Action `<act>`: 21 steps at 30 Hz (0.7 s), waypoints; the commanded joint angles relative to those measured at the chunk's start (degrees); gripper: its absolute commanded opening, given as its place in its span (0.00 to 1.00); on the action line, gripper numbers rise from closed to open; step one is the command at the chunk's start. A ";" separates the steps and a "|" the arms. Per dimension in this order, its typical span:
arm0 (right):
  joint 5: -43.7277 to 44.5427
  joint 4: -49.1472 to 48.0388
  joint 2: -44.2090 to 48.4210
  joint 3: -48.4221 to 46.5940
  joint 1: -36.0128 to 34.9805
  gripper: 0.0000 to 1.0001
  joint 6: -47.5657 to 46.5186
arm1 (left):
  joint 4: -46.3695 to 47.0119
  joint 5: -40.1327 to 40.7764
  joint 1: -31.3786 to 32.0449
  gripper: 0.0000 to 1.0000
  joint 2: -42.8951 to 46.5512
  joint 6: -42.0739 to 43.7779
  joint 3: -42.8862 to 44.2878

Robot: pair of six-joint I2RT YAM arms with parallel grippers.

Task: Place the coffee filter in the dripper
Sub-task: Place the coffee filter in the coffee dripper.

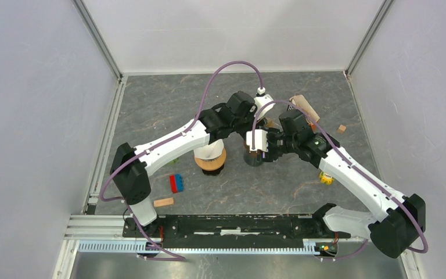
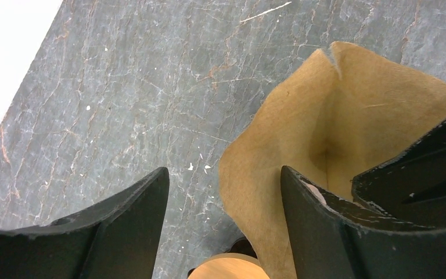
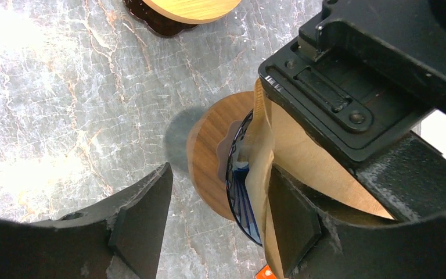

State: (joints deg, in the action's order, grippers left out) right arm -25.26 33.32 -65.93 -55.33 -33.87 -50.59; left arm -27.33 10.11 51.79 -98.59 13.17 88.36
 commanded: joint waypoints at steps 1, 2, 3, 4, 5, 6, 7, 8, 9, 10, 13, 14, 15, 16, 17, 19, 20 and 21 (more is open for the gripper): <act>-1.30 0.39 1.33 -3.46 0.29 0.68 1.28 | -0.09 -1.40 -0.31 0.78 1.99 2.54 2.70; -1.53 0.68 1.29 -3.75 0.35 0.68 1.30 | -0.17 -1.44 -0.35 0.78 2.15 2.59 2.90; -1.80 0.93 1.37 -4.07 0.37 0.68 1.36 | -0.18 -1.47 -0.37 0.79 2.27 2.61 2.96; -2.01 1.10 1.50 -4.33 0.48 0.68 1.37 | -0.18 -1.49 -0.46 0.80 2.39 2.61 3.03; -2.35 1.21 1.72 -4.56 0.51 0.69 1.37 | -0.18 -1.45 -0.61 0.81 2.65 2.60 3.19; -2.62 1.29 1.91 -4.80 0.60 0.69 1.37 | -0.23 -1.49 -0.72 0.82 2.77 2.65 3.39; -3.00 1.51 2.10 -5.03 0.64 0.69 1.37 | -0.25 -1.58 -0.81 0.83 2.83 2.54 3.52; -3.41 1.75 2.19 -5.28 0.71 0.69 1.37 | -0.24 -1.69 -0.97 0.85 3.01 2.37 3.71; -3.84 2.12 2.28 -5.48 0.73 0.69 1.29 | -0.25 -1.84 -1.05 0.86 3.11 2.29 3.86; -4.33 2.38 2.26 -5.59 0.82 0.69 1.09 | -0.27 -1.92 -1.12 0.87 3.20 2.20 4.10; -5.47 2.93 2.46 -5.56 0.99 0.69 0.80 | -0.22 -2.32 -1.25 0.91 3.46 1.86 4.36; -5.50 2.98 2.52 -5.56 1.04 0.69 0.67 | -0.26 -2.54 -1.25 0.91 3.53 1.70 4.37; -5.82 3.11 2.61 -5.55 1.08 0.69 0.62 | -0.26 -2.65 -1.30 0.92 3.71 1.62 4.41; -6.31 3.36 2.70 -5.48 1.15 0.69 0.37 | -0.27 -2.70 -1.34 0.92 3.86 1.39 4.37; -6.66 3.42 2.88 -5.34 1.17 0.69 0.32 | -0.20 -2.72 -1.46 0.93 3.95 1.17 4.40; -7.63 3.91 3.21 -5.12 1.24 0.69 -0.33 | 0.22 -2.67 -1.84 0.93 4.34 0.65 4.17; -7.97 4.23 3.30 -4.95 1.26 0.68 -0.53 | 0.47 -2.71 -2.03 0.93 4.50 0.47 4.11; -8.32 4.65 3.37 -4.74 1.26 0.67 -0.91 | 0.67 -2.65 -2.27 0.93 4.57 0.21 4.03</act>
State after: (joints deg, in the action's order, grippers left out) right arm -30.33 36.58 -64.20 -58.65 -32.88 -50.39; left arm -27.77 8.40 50.46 -97.19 13.52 90.24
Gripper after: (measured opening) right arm 0.685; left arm 0.925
